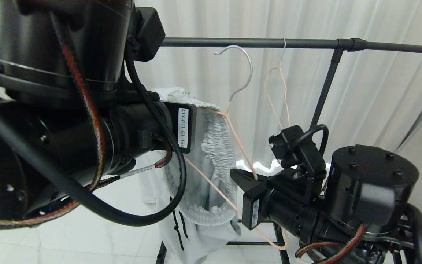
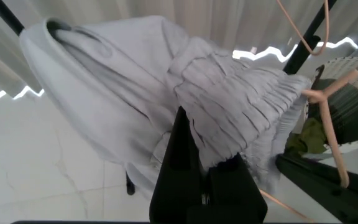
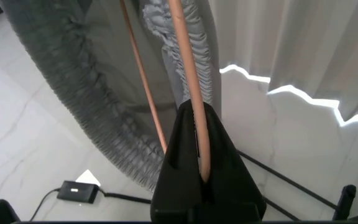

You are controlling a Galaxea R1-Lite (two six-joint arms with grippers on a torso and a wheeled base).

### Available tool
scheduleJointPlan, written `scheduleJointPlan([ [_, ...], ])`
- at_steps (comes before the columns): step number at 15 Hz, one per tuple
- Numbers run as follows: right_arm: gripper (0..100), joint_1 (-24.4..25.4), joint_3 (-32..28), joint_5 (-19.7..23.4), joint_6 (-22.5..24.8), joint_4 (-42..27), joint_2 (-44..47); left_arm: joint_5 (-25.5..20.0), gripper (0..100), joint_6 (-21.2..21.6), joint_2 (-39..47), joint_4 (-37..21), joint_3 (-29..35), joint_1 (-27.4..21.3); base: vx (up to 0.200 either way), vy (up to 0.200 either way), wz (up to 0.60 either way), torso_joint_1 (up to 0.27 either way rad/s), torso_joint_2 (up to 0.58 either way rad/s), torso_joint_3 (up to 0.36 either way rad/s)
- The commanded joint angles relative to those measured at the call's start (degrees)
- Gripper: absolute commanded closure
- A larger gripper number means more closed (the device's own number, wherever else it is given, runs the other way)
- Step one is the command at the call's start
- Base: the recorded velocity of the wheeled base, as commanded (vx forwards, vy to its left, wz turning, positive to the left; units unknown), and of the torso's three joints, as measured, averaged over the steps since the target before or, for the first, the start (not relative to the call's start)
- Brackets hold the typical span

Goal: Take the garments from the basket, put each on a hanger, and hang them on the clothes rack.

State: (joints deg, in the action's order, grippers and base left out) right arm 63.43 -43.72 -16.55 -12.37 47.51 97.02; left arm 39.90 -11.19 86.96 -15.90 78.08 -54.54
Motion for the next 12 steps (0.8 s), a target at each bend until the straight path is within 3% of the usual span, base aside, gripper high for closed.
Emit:
scheduleJointPlan([
  [1, 100, 0.0, -0.9, 0.0, 0.3, 0.0, -1.0, 0.1, 100, 1.0, -0.3, 0.0, 0.1, -0.3, 0.000, 0.000, 0.00, 0.000, 0.00, 0.000],
  [5, 100, 0.0, -2.4, 0.0, 1.0, 1.6, -0.5, 0.0, 100, 3.2, -0.8, 0.0, 0.2, -3.2, 0.000, 0.000, 0.00, 0.000, 0.00, 0.000],
  [12, 100, -0.1, -2.4, 0.0, 2.5, 4.2, -1.6, 0.0, 100, 3.3, -1.4, 0.0, -0.2, -3.2, 0.000, 0.000, 0.00, 0.000, 0.00, 0.000],
])
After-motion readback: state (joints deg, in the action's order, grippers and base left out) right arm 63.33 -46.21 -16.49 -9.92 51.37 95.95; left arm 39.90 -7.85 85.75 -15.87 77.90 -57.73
